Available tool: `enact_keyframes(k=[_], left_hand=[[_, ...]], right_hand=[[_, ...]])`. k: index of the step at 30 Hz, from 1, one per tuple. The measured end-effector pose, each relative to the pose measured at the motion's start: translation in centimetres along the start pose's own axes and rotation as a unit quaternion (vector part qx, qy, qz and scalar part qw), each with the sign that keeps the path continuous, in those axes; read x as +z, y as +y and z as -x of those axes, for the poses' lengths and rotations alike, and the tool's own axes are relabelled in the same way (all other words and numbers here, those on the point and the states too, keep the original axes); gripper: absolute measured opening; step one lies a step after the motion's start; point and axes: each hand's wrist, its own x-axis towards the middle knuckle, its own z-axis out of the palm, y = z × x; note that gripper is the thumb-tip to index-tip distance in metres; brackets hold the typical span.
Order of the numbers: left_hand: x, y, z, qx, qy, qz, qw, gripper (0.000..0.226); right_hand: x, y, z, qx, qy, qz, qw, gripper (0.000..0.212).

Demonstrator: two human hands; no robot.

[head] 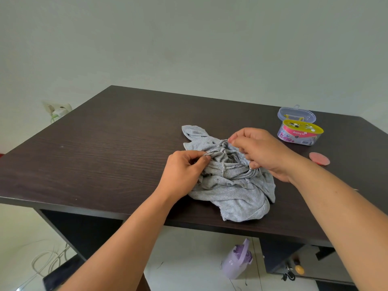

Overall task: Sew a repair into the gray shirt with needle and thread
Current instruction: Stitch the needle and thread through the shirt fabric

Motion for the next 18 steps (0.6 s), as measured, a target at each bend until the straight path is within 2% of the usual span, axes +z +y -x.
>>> enact_keyframes(k=[4, 10, 18], left_hand=[[-0.1, 0.1, 0.0, -0.008, -0.007, -0.006, 1.0, 0.024], [-0.2, 0.2, 0.2, -0.005, -0.012, -0.015, 1.0, 0.027], [-0.2, 0.4, 0.3, 0.008, -0.005, 0.0, 1.0, 0.023]], right_hand=[[0.3, 0.6, 0.8, 0.01, -0.028, -0.028, 0.999, 0.023], [1.2, 1.4, 1.8, -0.019, -0.072, -0.003, 0.997, 0.018], [2.7, 1.6, 1.7, -0.014, -0.013, 0.026, 0.999, 0.007]])
